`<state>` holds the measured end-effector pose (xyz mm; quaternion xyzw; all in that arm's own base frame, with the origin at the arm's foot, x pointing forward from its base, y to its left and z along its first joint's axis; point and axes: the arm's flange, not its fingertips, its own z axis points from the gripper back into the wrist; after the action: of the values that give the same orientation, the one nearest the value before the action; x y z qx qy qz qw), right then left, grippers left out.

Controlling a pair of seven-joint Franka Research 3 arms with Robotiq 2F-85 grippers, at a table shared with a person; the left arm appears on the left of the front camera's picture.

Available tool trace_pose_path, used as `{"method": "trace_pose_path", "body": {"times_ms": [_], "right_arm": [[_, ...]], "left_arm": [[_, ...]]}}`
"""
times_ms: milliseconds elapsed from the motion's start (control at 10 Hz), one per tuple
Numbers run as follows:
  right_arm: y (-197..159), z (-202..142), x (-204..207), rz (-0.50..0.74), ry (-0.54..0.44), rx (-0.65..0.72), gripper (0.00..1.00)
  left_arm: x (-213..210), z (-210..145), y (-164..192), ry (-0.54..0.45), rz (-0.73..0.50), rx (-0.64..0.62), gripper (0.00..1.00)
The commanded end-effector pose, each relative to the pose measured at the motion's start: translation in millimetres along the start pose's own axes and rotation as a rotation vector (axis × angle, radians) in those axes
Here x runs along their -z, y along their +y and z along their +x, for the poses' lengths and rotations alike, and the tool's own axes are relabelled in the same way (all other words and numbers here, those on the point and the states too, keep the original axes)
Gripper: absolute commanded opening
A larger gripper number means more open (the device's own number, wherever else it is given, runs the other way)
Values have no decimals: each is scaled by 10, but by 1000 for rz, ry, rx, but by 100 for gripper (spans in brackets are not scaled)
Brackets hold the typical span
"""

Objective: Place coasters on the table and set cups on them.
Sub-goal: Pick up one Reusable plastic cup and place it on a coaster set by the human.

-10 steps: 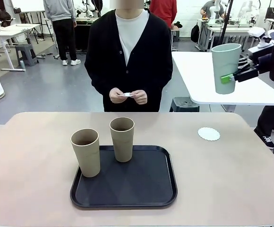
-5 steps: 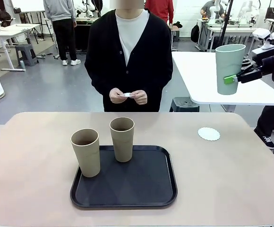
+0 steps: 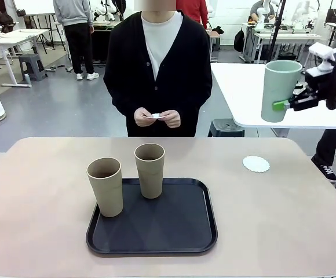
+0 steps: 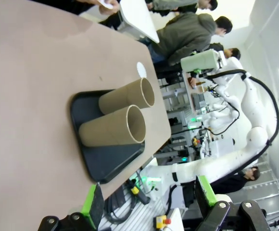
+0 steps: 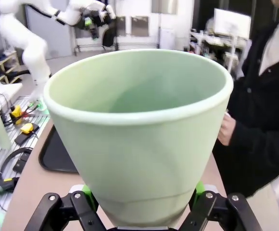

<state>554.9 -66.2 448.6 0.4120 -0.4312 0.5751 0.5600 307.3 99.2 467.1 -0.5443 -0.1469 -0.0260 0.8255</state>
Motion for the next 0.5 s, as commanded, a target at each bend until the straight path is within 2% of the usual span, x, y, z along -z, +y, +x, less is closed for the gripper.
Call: {"method": "trace_pose_path", "body": {"times_ms": [0,200,400], "right_arm": [[-309,-419,-77,48,-88,-28,82],[-529,-877,-24,-34,-56,64,82],[-684,-1275,64,-45,-35,124,82]], "left_arm": [[8,8,-11,-8,-8,0,100],[8,8,-11,-8,-8,0,100],[8,8,-11,-8,-8,0,100]]}}
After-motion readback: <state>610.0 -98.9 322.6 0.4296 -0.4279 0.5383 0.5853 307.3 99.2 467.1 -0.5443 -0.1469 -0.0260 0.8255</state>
